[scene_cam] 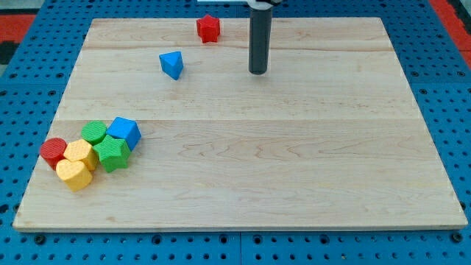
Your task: Push the blue triangle to the top left side of the blue cube
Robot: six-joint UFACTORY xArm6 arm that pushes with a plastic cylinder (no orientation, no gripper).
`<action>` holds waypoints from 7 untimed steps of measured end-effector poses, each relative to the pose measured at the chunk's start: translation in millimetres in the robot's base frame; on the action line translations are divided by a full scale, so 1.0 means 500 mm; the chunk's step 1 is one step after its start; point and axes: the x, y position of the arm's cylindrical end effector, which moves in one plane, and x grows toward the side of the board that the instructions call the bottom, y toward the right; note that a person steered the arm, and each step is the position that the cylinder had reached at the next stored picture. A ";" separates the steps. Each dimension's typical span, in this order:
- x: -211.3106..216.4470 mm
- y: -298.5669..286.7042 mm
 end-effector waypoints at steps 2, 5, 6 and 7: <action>-0.019 -0.106; -0.057 -0.097; -0.052 -0.145; -0.027 -0.218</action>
